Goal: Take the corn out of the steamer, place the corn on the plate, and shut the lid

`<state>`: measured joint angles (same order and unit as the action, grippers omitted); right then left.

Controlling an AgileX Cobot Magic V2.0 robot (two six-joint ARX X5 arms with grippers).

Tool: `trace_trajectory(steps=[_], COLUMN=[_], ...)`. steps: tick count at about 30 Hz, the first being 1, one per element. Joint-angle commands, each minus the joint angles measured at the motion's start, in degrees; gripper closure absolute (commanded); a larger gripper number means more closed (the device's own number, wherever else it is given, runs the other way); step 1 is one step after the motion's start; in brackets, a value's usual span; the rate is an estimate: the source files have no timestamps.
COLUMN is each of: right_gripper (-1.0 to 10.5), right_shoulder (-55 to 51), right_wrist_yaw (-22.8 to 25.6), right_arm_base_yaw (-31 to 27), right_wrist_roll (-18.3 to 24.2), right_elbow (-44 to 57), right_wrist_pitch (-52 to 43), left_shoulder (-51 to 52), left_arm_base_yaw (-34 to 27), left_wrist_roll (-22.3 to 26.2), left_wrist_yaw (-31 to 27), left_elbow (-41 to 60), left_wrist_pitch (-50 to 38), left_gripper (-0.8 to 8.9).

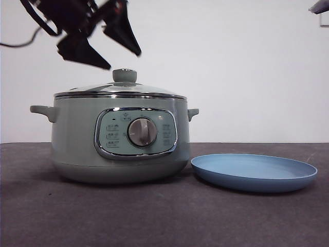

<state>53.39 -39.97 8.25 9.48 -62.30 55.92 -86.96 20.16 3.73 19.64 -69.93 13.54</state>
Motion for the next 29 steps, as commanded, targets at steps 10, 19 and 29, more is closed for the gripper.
trace_trajectory(steps=[10,19,29], right_gripper=[3.2,3.2,3.2], right_shoulder=[0.0,0.0,0.0], right_wrist_yaw=[0.0,0.0,0.0], right_arm_base_yaw=[0.1,0.1,0.1], right_wrist_roll=[-0.7,-0.6,-0.6], right_elbow=[-0.1,-0.1,-0.1], right_wrist_pitch=[-0.2,-0.2,-0.2], left_shoulder=[-4.3,-4.9,-4.9], left_arm_base_yaw=[2.0,2.7,3.5], left_wrist_roll=[3.7,3.7,3.6], left_wrist_yaw=[-7.5,-7.5,-7.3], left_elbow=[0.0,0.0,0.0], left_wrist_pitch=[-2.0,-2.2,-1.7], left_gripper=[2.20,3.66,6.63])
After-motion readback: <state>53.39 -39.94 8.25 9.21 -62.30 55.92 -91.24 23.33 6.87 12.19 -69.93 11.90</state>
